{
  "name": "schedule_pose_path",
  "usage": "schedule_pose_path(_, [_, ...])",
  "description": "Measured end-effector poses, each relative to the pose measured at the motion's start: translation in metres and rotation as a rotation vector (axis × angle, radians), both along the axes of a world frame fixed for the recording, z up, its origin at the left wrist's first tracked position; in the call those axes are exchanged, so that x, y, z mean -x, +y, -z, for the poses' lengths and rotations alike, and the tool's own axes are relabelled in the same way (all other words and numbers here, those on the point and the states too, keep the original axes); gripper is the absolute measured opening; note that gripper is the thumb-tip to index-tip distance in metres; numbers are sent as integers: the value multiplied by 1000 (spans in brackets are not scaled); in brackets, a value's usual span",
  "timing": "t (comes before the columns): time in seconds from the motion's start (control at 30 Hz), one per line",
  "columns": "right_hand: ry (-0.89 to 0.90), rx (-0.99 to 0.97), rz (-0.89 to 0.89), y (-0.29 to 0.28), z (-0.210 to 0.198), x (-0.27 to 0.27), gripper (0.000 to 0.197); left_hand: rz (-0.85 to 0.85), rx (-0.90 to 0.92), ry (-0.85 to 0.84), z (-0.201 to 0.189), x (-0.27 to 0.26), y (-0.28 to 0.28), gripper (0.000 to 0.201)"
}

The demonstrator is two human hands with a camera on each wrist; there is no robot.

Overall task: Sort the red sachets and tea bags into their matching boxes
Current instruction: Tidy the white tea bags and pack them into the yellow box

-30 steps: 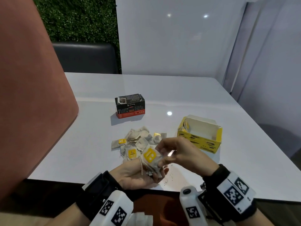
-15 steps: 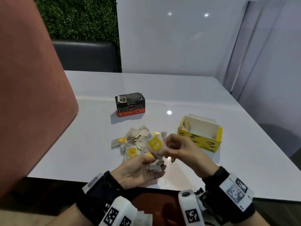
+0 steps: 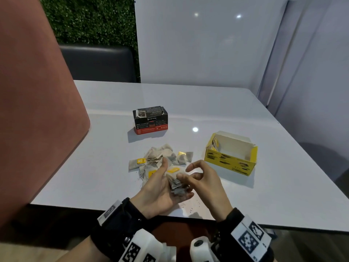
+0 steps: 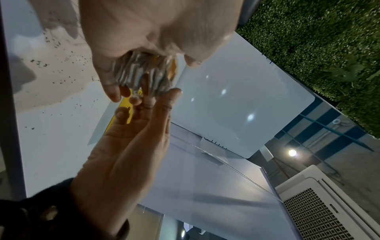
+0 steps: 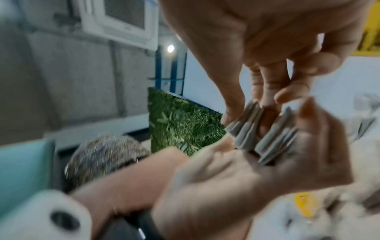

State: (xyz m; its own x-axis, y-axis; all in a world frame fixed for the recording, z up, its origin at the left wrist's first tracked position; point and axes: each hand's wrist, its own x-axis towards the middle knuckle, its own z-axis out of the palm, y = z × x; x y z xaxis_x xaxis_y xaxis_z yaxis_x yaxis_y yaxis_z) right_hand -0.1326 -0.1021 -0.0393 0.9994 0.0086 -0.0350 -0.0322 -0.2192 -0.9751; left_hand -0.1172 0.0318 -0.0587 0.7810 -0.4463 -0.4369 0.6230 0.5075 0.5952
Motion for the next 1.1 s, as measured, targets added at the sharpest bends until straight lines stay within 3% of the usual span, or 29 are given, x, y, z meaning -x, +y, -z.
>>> schedule_pose_path(0.2, [-303,492,-45,-8,-3,1,22,-8,60,27,-1,0,3,67])
schedule_pose_path(0.33, [-502,714,-314,-13,-5,-1,24,-8,78,36,-6,1,1,56])
schedule_pose_path(0.47, [-578,681,-279,-15,-5,-6,9,18,78,24,-6,2,1,58])
schedule_pose_path(0.6, [-615,646,-268,-12,-4,-7,6,29,74,20,-5,1,1,56])
schedule_pose_path(0.7, [-568,764,-367,-8,0,-3,16,51,66,19,-5,1,0,57])
schedule_pose_path(0.9, [-587,743,-308,-13,-7,-10,13,74,68,29,-7,1,1,59])
schedule_pose_path(1.1, [-611,942,-482,-18,-10,-4,26,126,73,28,-11,-1,4,70])
